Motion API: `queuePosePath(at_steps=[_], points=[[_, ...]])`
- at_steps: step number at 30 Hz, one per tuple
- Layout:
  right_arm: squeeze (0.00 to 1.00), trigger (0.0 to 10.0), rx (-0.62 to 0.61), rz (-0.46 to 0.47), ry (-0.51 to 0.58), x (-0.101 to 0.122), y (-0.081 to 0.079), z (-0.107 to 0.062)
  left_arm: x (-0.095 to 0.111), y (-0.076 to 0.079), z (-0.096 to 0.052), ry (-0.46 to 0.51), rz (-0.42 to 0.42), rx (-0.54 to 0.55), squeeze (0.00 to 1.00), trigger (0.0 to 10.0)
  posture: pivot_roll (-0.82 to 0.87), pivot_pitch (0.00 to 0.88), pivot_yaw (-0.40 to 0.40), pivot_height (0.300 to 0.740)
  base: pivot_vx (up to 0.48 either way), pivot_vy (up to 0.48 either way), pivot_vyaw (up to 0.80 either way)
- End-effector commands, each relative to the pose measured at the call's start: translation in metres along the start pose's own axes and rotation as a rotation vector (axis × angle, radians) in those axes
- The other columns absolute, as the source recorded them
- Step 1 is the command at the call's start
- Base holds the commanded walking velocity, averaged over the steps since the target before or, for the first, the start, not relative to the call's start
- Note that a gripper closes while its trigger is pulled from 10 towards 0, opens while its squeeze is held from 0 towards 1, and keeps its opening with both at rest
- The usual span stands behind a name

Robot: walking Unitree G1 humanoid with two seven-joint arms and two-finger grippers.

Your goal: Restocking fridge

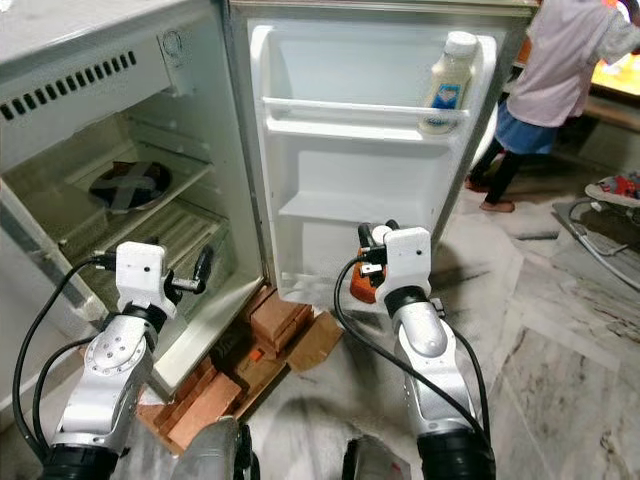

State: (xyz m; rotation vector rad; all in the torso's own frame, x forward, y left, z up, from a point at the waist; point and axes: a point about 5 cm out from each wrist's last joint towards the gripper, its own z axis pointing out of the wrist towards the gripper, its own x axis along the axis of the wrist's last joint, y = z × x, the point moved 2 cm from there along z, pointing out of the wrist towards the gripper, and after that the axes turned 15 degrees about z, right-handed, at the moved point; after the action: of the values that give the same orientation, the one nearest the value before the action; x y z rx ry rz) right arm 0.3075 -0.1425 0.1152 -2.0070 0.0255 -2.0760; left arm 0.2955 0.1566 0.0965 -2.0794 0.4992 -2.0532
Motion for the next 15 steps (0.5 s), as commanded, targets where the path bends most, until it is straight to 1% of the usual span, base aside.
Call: queuePosePath(at_steps=[1,7,15], points=[[0.00,10.0,0.003,-0.003,0.030,0.0074,-0.0001,0.0019,0.0063,0.0016,0.0016,0.022,0.005,-0.014,0.00,10.0,0.04,0.018,-0.012,0.656,0.000,0.000,0.00],[0.00,10.0,0.003,-0.001,0.030,0.0074,-0.0004,0.0027,0.0075,0.0013,0.0022,0.027,0.002,-0.017,0.00,10.0,0.04,0.034,-0.009,0.656,0.000,0.000,0.00],[0.00,10.0,0.008,0.000,0.037,0.0094,-0.0005,0.0046,0.0079,0.0012,0.0021,0.030,-0.001,-0.014,0.00,10.0,0.04,0.032,-0.010,0.656,0.290,0.000,0.00]])
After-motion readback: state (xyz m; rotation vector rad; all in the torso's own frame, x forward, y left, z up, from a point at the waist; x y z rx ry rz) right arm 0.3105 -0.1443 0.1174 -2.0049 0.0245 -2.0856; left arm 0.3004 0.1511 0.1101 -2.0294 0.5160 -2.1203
